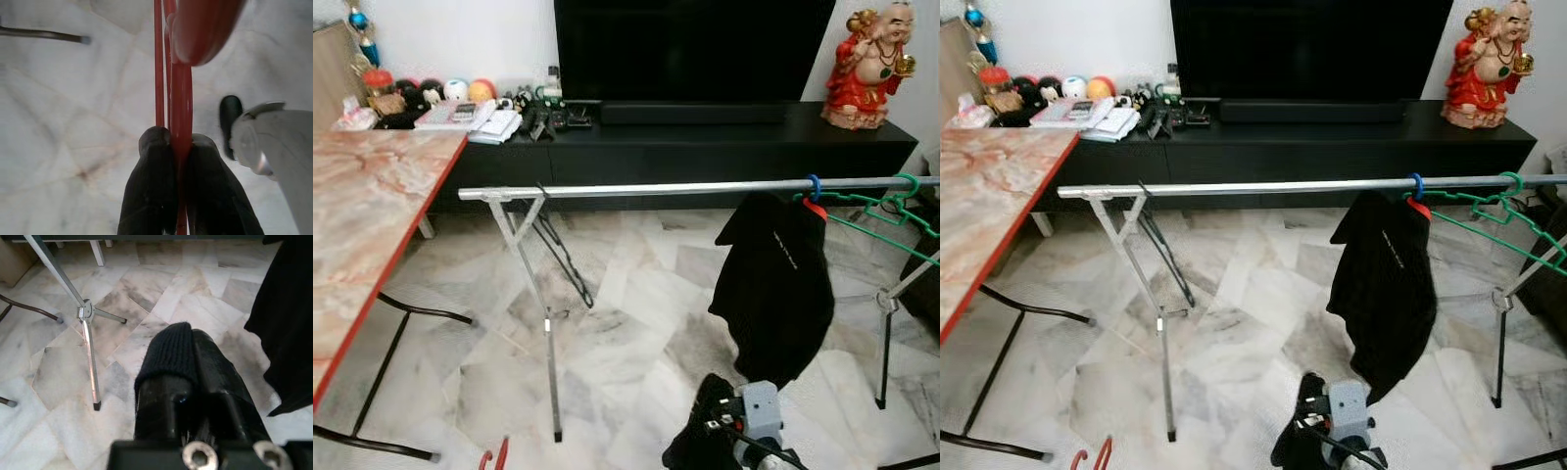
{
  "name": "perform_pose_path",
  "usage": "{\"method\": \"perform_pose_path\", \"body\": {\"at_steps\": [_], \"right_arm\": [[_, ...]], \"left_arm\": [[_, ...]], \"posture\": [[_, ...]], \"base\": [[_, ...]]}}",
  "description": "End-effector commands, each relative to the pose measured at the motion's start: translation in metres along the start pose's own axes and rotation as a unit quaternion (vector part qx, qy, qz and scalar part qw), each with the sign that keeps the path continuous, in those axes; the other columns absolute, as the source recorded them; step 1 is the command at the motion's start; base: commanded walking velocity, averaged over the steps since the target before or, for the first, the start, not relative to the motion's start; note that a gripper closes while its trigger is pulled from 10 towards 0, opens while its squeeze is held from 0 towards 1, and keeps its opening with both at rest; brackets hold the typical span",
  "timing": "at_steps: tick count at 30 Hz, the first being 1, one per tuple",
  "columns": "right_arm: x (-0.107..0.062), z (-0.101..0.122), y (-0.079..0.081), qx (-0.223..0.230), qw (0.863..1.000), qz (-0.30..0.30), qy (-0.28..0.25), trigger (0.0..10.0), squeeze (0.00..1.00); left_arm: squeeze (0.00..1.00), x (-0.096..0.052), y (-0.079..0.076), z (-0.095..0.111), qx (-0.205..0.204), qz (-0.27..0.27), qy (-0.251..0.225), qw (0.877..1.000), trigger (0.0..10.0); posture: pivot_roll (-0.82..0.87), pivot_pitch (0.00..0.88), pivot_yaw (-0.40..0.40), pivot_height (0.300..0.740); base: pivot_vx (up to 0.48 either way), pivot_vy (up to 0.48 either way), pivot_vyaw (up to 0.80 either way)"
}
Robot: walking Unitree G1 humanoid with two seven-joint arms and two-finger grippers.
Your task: Hang hanger
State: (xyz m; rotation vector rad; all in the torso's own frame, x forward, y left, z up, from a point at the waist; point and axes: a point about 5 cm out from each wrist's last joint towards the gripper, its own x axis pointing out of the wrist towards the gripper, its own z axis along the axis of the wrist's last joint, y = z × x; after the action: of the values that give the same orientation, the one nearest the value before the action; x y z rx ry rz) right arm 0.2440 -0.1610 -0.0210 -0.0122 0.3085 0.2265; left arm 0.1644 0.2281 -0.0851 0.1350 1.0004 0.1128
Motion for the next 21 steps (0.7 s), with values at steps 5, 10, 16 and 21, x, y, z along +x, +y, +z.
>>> {"method": "perform_pose_path", "body": {"at_steps": [5, 10, 16, 21], "right_arm": [[-0.003, -0.005, -0.006, 0.002, 1.000, -0.009, 0.014, 10.0, 0.00], [-0.003, -0.007, -0.007, 0.003, 1.000, -0.011, 0.023, 10.0, 0.00], [-0.003, -0.008, -0.008, 0.005, 0.999, -0.012, 0.030, 10.0, 0.00], [-0.004, -0.011, -0.010, 0.006, 0.999, -0.014, 0.037, 10.0, 0.00]], "left_arm": [[0.00, -0.006, -0.007, -0.029, -0.003, -0.005, 0.024, 1.000, 10.0], [0.00, -0.007, -0.004, -0.032, -0.002, -0.004, 0.026, 1.000, 10.0], [0.00, -0.007, -0.004, -0.031, 0.003, -0.006, 0.025, 1.000, 10.0], [0.00, -0.007, -0.005, -0.031, 0.006, -0.008, 0.028, 1.000, 10.0]], "posture": [[0.11, 0.055, -0.011, 0.740], [0.11, 0.056, -0.011, 0.740], [0.11, 0.058, -0.011, 0.740], [0.11, 0.058, -0.010, 0.740]], "base": [[0.000, 0.270, 0.00], [0.000, 0.211, 0.00], [0.000, 0.000, 0.00], [0.000, 0.000, 0.00]]}}
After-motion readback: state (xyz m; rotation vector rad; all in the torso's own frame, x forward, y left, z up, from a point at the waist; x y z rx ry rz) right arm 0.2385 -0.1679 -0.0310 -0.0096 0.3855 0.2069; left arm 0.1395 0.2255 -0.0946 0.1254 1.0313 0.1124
